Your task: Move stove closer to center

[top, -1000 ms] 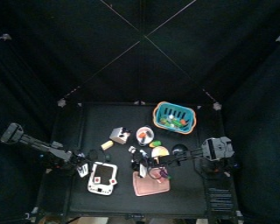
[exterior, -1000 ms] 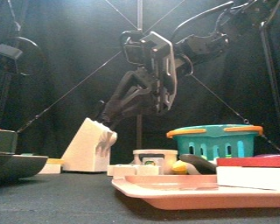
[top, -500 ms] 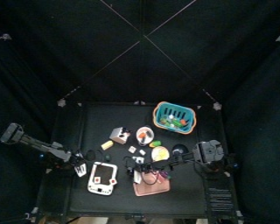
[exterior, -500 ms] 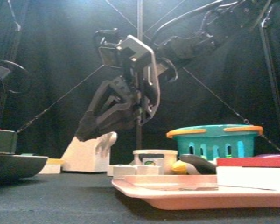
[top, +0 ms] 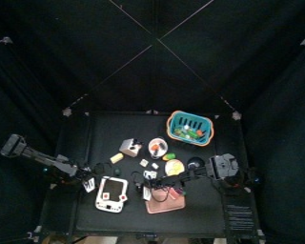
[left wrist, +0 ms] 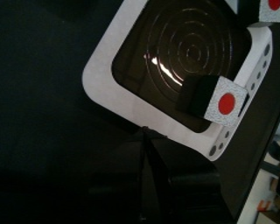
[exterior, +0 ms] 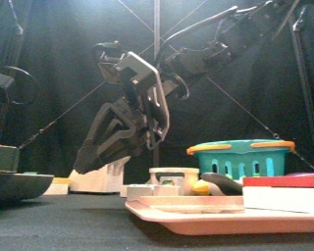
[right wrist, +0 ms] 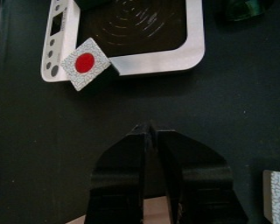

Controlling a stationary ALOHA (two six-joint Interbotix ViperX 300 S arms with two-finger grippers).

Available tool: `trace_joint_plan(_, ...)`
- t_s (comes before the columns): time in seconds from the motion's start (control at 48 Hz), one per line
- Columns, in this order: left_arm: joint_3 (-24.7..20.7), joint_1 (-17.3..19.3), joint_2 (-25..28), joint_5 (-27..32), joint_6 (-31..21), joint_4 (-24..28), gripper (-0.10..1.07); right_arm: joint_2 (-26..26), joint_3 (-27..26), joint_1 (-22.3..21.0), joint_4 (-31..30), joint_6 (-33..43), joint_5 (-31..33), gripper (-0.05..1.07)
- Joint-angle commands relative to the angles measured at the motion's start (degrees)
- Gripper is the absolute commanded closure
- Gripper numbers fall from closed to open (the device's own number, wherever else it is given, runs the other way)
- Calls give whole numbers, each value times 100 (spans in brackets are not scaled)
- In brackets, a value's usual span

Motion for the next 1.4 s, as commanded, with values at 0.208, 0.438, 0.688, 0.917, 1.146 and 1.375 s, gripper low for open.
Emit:
trace_joint_plan(0.208,0,18,352,-457,44,-26,50,88,-404,26,-9,9,9,49)
trace_joint_plan(0.438,-26,18,606,-659,70,-26,50,237,-598,26,-9,9,211,49)
trace_joint_plan(0.688,-70,18,598,-633,62,-35,50,290,-729,35,-9,9,431,49)
trace_joint_plan(0.917,-167,18,554,-378,62,-9,50,290,-721,44,9,9,431,49)
trace_joint_plan(1.146,-387,53,466,378,44,114,50,281,-738,44,18,9,431,49)
trace_joint_plan(1.375,-334,97,466,272,44,105,50,290,-756,53,18,9,404,49)
